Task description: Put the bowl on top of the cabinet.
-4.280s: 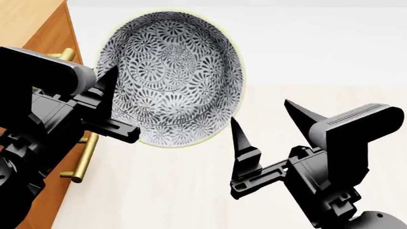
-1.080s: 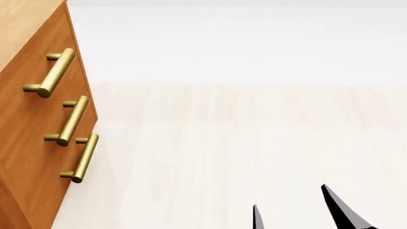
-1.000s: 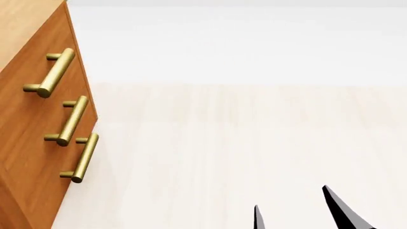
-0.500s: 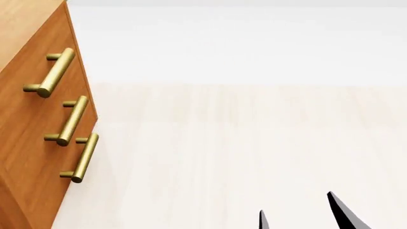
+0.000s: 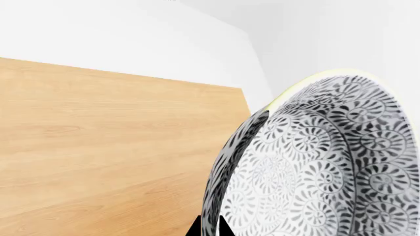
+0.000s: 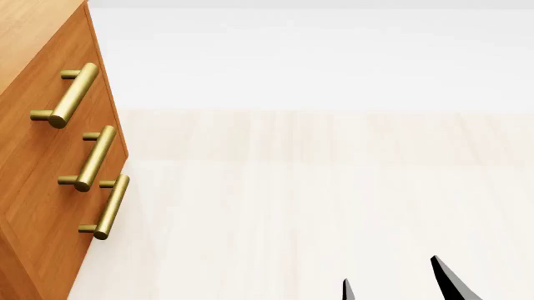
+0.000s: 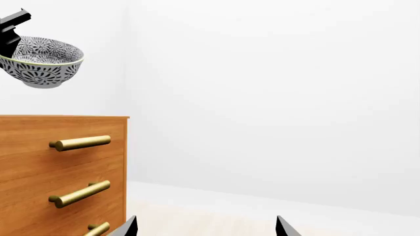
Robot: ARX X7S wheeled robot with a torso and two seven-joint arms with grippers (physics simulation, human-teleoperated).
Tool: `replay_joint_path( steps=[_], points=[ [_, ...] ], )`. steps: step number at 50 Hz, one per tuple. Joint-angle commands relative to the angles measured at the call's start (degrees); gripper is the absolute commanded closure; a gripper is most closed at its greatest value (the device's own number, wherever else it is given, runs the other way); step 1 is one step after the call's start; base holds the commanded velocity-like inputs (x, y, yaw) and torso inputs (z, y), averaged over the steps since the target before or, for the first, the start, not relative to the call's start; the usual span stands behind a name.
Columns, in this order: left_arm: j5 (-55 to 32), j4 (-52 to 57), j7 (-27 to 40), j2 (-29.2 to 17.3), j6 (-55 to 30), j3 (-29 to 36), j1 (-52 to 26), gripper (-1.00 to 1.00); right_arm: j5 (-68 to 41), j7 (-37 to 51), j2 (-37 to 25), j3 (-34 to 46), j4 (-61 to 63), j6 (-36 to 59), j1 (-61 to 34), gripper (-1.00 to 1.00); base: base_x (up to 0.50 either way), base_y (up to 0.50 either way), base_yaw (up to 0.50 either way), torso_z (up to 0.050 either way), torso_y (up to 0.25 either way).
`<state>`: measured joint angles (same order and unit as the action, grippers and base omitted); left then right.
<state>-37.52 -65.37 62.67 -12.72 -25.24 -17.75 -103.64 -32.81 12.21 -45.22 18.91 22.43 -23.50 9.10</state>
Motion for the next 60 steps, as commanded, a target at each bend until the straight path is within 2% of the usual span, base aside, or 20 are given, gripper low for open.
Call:
replay_joint_path(
  steps=[1,14,18,23,33,45,53,60],
  points=[
    [-0.3,4.7,4.4,0.0,-2.5,0.0,-0.2,1.00,-0.1,-0.2,0.3,0.0,-0.5,-0.3,0.0,-1.00,0.00,0.00,0.00,0.000,0.000],
    [-0.3,-4.2,3.5,-1.1,-6.4,0.2,-7.0,1.00,-0.7,-0.5,0.4,-0.2,-0.9,-0.5,0.0,-1.00,0.00,0.00,0.00,0.000,0.000],
    [-1.0,1.3,6.8,-0.6,-8.6,-0.3,-5.2,1.00,-0.9,-0.4,0.2,-0.4,-0.8,-0.7,0.3,-1.00,0.00,0.00,0.00,0.000,0.003],
    [-1.4,1.8,8.6,-0.4,-8.9,-1.0,-5.6,1.00,-0.9,-0.6,0.3,-0.4,-0.8,-0.8,0.3,-1.00,0.00,0.00,0.00,0.000,0.000],
    [0.4,-5.5,6.2,-0.6,-6.0,0.2,-9.4,1.00,-1.1,-0.8,0.4,-0.6,-1.1,-1.3,0.5,-1.00,0.00,0.00,0.00,0.000,0.000],
    [1.0,-7.1,5.4,-0.9,-4.2,0.0,-8.6,1.00,-1.2,-0.9,0.6,-0.9,-1.7,-2.0,1.1,-1.00,0.00,0.00,0.00,0.001,0.000],
    [-0.4,0.0,8.0,-0.6,-6.4,-1.2,-4.7,1.00,-1.1,-1.0,0.8,-0.9,-1.9,-2.2,1.2,-1.00,0.00,0.00,0.00,0.000,0.001],
    [0.1,-2.8,6.4,-1.0,-4.3,-1.2,-4.2,1.00,-1.2,-1.2,1.1,-0.9,-2.4,-2.4,1.1,-1.00,0.00,0.00,0.00,0.000,0.000]
  ],
)
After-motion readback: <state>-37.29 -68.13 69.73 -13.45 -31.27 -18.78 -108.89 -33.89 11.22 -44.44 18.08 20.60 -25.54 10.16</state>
